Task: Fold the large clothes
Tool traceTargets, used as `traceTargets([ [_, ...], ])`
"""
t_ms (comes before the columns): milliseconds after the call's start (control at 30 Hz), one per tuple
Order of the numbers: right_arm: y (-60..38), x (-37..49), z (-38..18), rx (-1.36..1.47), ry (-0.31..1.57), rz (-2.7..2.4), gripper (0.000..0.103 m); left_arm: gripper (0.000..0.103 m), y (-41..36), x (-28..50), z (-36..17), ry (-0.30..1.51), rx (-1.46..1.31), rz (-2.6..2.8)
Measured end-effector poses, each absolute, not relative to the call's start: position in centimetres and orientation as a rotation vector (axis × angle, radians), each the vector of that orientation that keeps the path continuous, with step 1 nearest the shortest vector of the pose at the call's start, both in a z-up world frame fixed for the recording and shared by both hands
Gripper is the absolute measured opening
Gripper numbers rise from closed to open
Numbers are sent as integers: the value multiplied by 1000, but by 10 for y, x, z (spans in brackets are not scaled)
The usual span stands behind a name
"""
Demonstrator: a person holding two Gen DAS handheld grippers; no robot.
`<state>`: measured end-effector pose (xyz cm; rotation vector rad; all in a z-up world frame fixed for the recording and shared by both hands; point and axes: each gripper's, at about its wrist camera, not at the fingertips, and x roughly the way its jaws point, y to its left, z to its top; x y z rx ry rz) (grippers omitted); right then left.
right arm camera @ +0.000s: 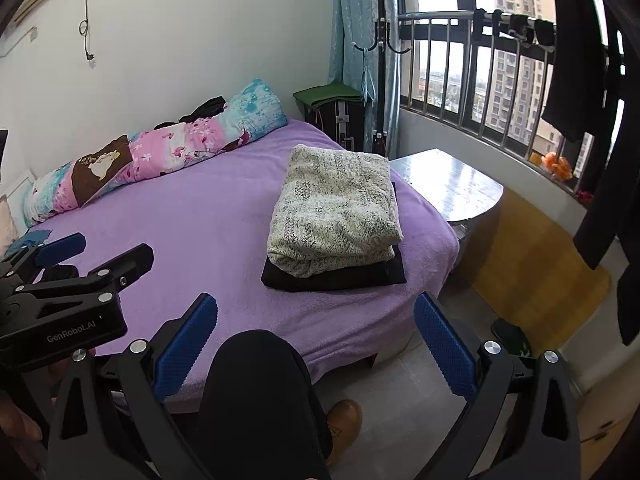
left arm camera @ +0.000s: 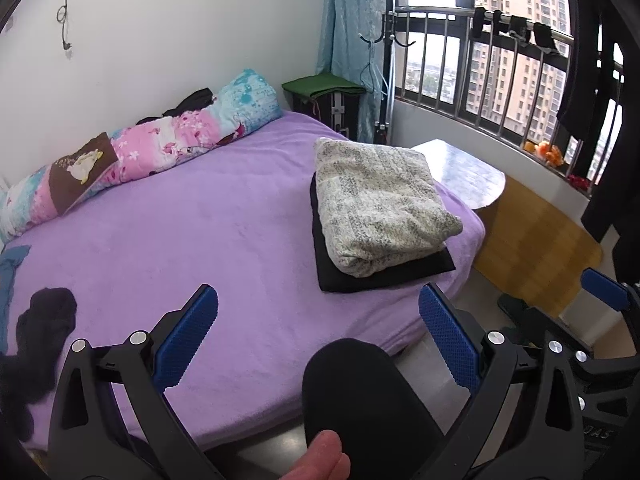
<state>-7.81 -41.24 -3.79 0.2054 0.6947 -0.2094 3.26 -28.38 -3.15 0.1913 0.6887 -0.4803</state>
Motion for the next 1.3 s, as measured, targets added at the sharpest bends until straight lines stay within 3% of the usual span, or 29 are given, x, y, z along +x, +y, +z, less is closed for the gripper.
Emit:
traceTargets([
  [1300, -415, -78, -36, 195, 688, -217, 97, 97, -297, 35, -35, 707, 206, -509],
])
